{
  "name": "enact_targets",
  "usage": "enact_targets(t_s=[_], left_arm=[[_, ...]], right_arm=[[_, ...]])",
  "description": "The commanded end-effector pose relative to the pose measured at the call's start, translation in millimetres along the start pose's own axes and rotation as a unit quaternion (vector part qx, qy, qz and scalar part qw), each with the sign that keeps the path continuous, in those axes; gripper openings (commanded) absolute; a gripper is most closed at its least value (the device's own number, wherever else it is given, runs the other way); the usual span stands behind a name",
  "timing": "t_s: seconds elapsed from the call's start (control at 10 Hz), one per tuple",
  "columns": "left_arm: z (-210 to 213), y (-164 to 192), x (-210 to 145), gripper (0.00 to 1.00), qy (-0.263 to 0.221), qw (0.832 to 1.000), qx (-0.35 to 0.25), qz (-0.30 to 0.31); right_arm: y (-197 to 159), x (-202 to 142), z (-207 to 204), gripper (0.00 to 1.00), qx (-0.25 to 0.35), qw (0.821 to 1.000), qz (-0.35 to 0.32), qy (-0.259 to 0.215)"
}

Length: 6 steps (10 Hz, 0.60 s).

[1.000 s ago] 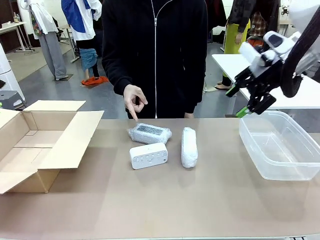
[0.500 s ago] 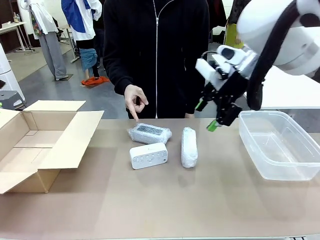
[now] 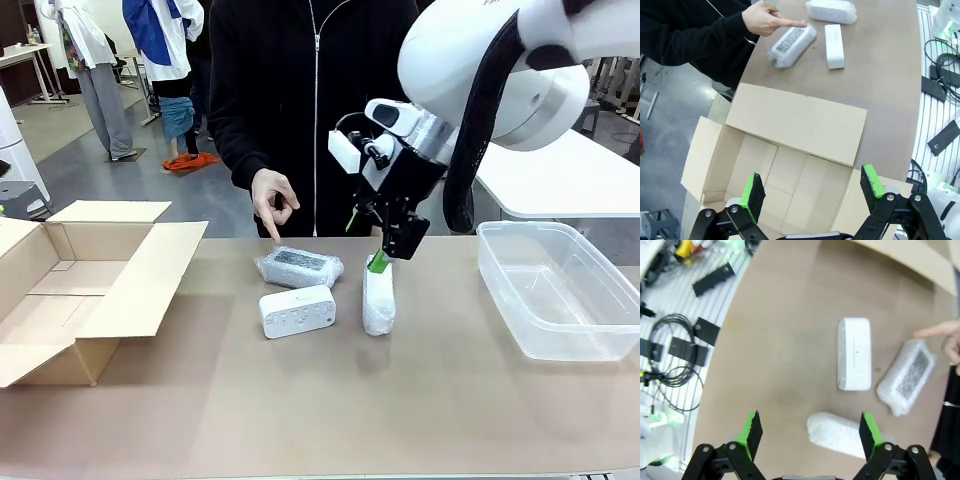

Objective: Separate and place wrapped and unwrapped clocks.
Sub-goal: Pick up the Digital clock indicated by the person.

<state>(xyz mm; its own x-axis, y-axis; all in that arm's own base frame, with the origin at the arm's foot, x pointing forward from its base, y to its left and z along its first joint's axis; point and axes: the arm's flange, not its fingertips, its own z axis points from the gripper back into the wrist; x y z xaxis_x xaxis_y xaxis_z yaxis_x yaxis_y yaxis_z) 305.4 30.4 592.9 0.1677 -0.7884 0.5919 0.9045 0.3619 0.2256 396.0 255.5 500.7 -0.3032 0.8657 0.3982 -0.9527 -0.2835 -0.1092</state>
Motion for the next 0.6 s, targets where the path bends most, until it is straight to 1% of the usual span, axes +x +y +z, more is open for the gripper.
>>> enact_targets(t_s=[0.0, 0.2, 0.4, 0.5], left_arm=[[0.0, 1.2, -2.4, 1.0, -0.008, 1.0, -0.007, -0.008], [0.0, 1.2, -2.4, 1.0, -0.008, 1.0, -0.007, -0.008], [0.0, 1.2, -2.4, 1.0, -0.008, 1.0, -0.007, -0.008], [0.0, 1.2, -2.4, 1.0, -0.008, 1.0, -0.007, -0.008]], right_arm=[[-17.1, 1.8, -1.0, 1.0, -0.011, 0.999, -0.021, 0.027], [-21.0, 12.1, -9.6, 1.0, -0.025, 0.998, -0.047, 0.029], [-13.3, 19.2, -17.8, 1.0, -0.02, 0.996, -0.085, 0.033], [-9.3, 22.1, -18.7, 1.0, -0.016, 0.994, -0.102, 0.027]])
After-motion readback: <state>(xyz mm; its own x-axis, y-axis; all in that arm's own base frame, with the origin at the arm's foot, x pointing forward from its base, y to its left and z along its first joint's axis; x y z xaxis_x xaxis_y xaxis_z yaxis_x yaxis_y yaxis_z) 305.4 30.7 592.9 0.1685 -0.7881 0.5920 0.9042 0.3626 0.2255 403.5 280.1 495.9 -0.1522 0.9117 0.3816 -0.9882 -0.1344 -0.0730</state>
